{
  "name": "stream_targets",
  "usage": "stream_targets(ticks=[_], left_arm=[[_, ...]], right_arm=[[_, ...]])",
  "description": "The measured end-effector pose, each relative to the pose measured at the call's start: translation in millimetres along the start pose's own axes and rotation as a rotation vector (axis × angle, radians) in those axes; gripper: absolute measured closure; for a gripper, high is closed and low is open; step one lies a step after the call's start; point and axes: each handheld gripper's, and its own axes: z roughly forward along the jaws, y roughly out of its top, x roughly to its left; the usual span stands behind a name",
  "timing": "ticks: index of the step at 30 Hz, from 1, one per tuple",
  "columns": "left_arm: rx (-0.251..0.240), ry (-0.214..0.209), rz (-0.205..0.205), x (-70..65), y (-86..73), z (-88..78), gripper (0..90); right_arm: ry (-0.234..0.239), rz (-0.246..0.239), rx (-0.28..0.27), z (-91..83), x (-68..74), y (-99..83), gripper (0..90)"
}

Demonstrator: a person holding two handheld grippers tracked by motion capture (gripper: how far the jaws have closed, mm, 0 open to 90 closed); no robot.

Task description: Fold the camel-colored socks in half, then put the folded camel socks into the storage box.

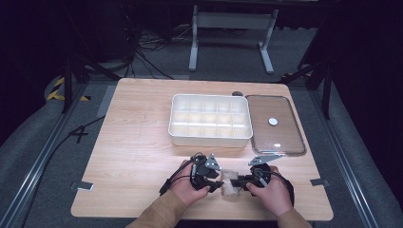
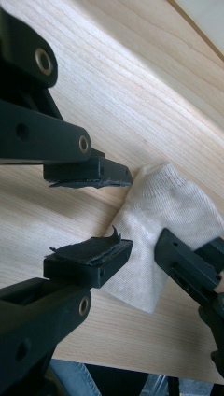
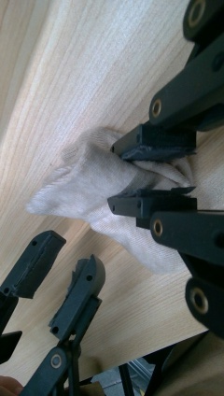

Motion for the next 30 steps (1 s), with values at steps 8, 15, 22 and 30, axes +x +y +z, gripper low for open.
stream_targets(ticks=[8,15,22,30], left_arm=[[-0.017,0.005,-0.017,5.6,-2.5,-6.5,62.7],[-0.035,0.014,-0.035,10.3,-3.8,-12.7,61.9],[-0.041,0.022,-0.033,13.0,-4.2,-17.5,61.8],[-0.055,0.039,-0.058,18.6,-7.7,-27.8,61.5]], right_arm=[[-0.025,-0.052,0.007,-1.3,5.1,2.8,79.1],[-0.067,-0.127,-0.011,-16.9,6.9,8.3,79.6],[-0.093,-0.150,-0.043,-30.4,5.3,12.0,79.6],[-0.097,-0.170,-0.069,-37.1,6.2,16.3,79.6]])
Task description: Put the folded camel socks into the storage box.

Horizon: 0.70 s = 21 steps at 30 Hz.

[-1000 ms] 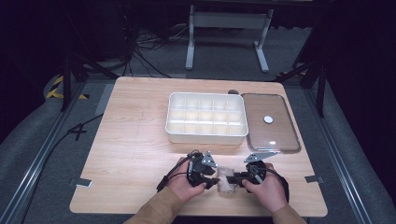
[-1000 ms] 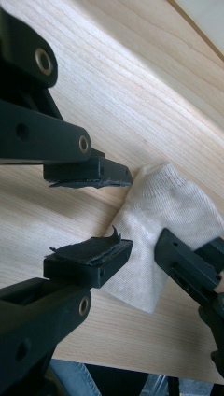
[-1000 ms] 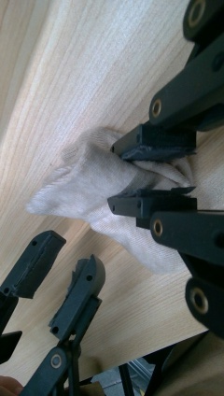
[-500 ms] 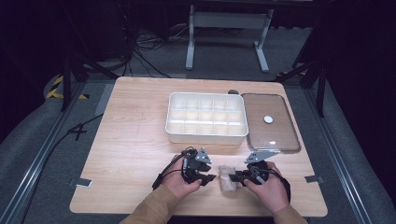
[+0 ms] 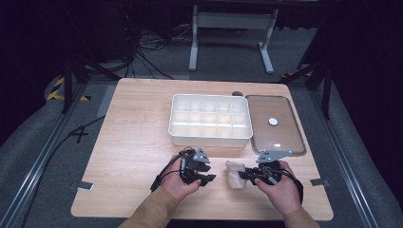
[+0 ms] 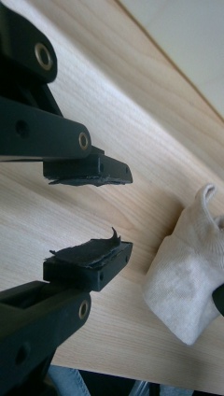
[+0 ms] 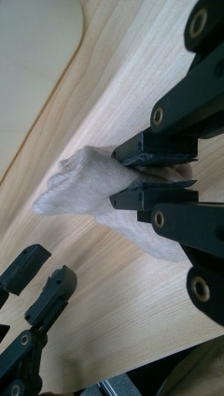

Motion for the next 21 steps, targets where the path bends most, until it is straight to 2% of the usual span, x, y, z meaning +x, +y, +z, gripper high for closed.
stream_targets(ticks=[9,11,17,18,21], left_arm=[[-0.022,0.027,-0.042,11.4,-7.9,-17.2,60.6],[-0.016,0.031,-0.036,12.8,-8.4,-20.5,60.0],[-0.028,0.027,-0.051,21.2,-10.4,-34.0,57.9],[-0.030,0.025,-0.065,22.6,-11.5,-36.5,57.0],[-0.032,0.023,-0.077,27.2,-14.9,-40.8,56.2]], right_arm=[[-0.038,-0.040,-0.021,-16.1,-9.2,14.5,79.6],[-0.043,-0.059,-0.019,-21.0,-12.5,20.8,79.6],[-0.028,-0.083,-0.027,-31.4,-21.4,35.2,79.5],[-0.020,-0.083,-0.032,-34.2,-23.7,38.6,79.5],[-0.030,-0.095,-0.027,-40.2,-29.6,46.0,79.5]])
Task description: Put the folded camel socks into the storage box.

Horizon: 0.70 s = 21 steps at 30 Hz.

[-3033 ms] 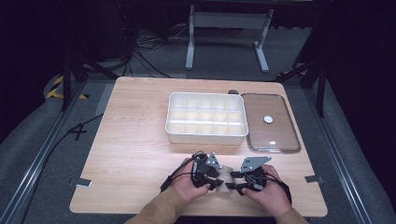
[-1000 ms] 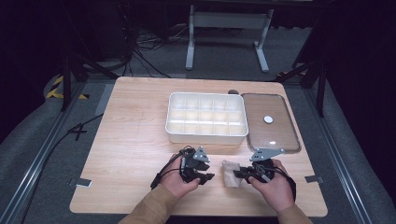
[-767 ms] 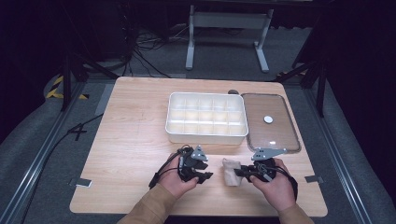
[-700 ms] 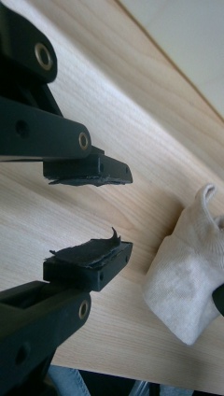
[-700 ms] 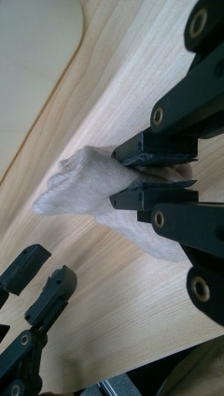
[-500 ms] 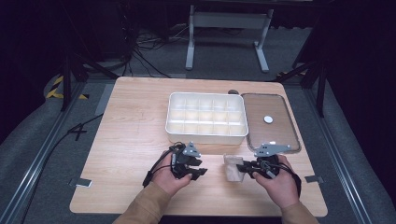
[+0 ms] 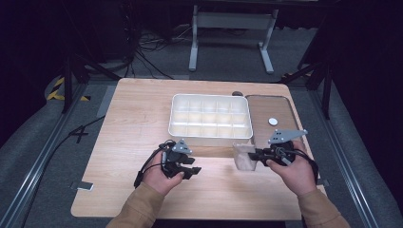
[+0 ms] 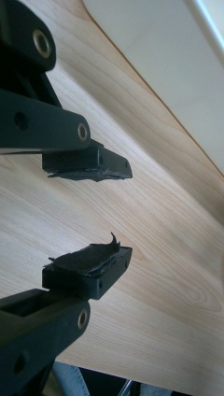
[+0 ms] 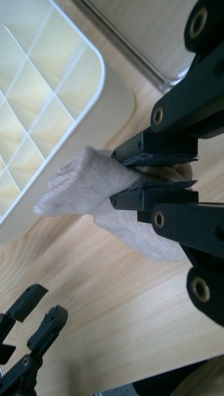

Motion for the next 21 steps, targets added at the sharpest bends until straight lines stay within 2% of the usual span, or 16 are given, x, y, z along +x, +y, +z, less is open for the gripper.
stream_targets(ticks=[5,12,17,21], left_arm=[[0.001,0.018,-0.013,4.2,-6.7,-9.2,54.4],[-0.011,0.047,-0.059,6.0,-19.6,-21.6,54.4],[-0.012,0.062,-0.069,8.9,-25.3,-27.1,54.6],[-0.017,0.059,-0.084,8.9,-26.9,-28.5,54.8]], right_arm=[[-0.002,-0.009,0.013,-6.1,-11.7,13.0,79.5],[-0.003,-0.012,0.013,-10.4,-21.8,31.0,79.5],[-0.034,-0.011,0.015,-12.7,-32.9,42.5,79.5],[-0.067,-0.004,0.033,-10.8,-44.0,51.1,79.5]])
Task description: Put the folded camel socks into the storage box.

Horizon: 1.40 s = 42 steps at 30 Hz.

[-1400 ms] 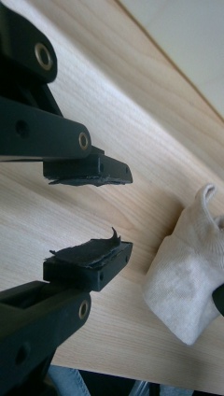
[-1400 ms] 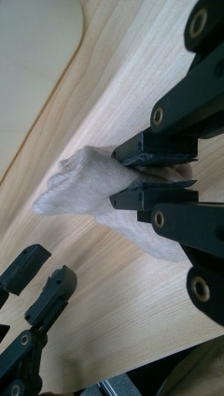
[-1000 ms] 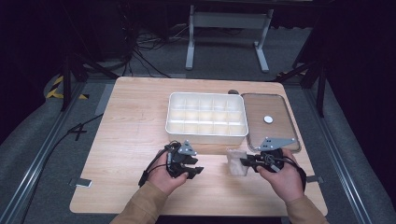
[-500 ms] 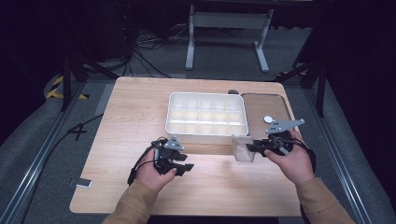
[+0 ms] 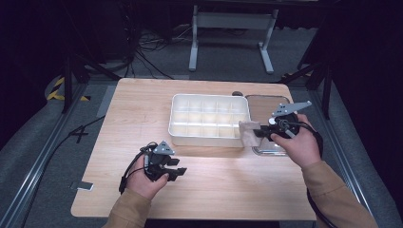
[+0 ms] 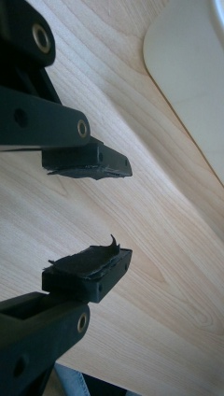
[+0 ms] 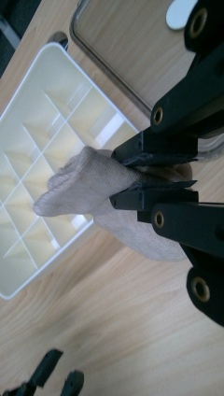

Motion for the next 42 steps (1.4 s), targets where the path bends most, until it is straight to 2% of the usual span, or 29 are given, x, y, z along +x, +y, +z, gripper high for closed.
stream_targets(ticks=[2,7,14,22,29,38,42], left_arm=[[0.000,-0.002,0.001,0.2,0.0,-0.1,54.9],[0.001,-0.005,0.009,0.8,0.7,0.6,55.1],[0.000,-0.010,0.009,0.3,2.1,2.3,55.4],[-0.003,-0.013,0.000,0.1,2.0,2.7,55.6],[0.004,-0.014,0.013,-0.2,2.3,3.3,55.6],[0.003,-0.015,0.009,-0.9,2.5,4.3,55.6],[0.007,-0.015,0.010,-0.9,2.6,3.9,55.6]], right_arm=[[-0.020,0.007,0.014,3.4,-7.9,3.4,79.5],[-0.051,0.007,0.025,5.7,-17.0,8.3,79.5],[-0.095,-0.003,0.048,9.8,-23.8,16.4,79.5],[-0.129,-0.023,0.065,17.1,-26.8,23.6,79.5],[-0.143,-0.030,0.088,28.8,-28.9,24.7,79.5],[-0.190,-0.077,0.134,37.8,-26.9,26.5,79.4],[-0.195,-0.099,0.166,45.3,-23.9,27.0,79.4]])
